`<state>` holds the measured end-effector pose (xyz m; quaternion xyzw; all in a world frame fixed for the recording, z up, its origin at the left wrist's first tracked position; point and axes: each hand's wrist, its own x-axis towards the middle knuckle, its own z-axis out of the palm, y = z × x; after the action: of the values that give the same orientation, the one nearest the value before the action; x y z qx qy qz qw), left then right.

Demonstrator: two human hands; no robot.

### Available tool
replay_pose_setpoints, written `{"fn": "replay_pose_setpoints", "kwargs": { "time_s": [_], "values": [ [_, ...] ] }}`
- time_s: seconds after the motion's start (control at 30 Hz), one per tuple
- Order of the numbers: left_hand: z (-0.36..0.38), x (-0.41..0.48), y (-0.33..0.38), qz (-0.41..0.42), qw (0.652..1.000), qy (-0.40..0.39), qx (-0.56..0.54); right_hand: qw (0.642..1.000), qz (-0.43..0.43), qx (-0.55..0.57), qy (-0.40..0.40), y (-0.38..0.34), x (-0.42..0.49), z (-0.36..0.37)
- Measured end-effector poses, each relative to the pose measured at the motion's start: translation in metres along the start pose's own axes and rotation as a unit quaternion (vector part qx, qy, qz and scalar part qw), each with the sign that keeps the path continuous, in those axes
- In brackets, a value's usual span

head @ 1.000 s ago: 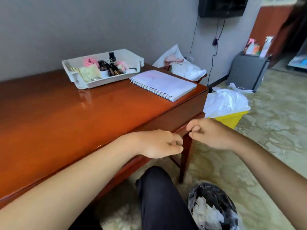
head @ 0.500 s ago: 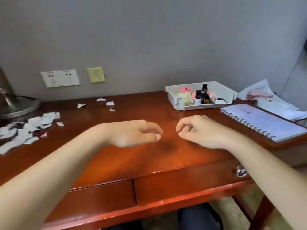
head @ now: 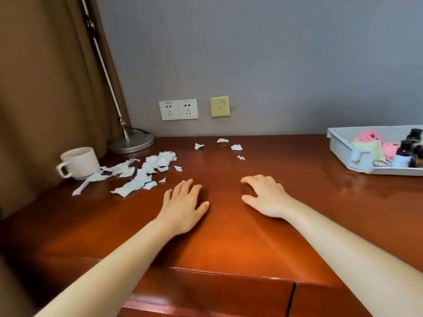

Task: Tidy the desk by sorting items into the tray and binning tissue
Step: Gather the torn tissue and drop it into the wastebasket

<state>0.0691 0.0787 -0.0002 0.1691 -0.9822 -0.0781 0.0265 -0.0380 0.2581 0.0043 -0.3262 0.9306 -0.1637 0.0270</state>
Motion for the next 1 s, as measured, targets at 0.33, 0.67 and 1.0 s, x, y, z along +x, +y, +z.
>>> {"fn": "replay_pose_setpoints", "kwargs": {
  "time_s": [0.33,0.67,1.0],
  "values": [
    [0.011,0.090,-0.015,-0.070,0.988,0.134,-0.032,0.994,0.018,-0.026,0.101,0.001,0.106,0.025],
    [0.010,0.176,-0.033,-0.167,0.974,0.155,-0.009,0.995,0.076,-0.040,0.040,0.012,0.205,0.027],
    [0.009,0.237,-0.052,-0.259,0.954,0.147,0.020,0.996,0.077,-0.032,0.042,0.016,0.287,0.030]
  ]
}}
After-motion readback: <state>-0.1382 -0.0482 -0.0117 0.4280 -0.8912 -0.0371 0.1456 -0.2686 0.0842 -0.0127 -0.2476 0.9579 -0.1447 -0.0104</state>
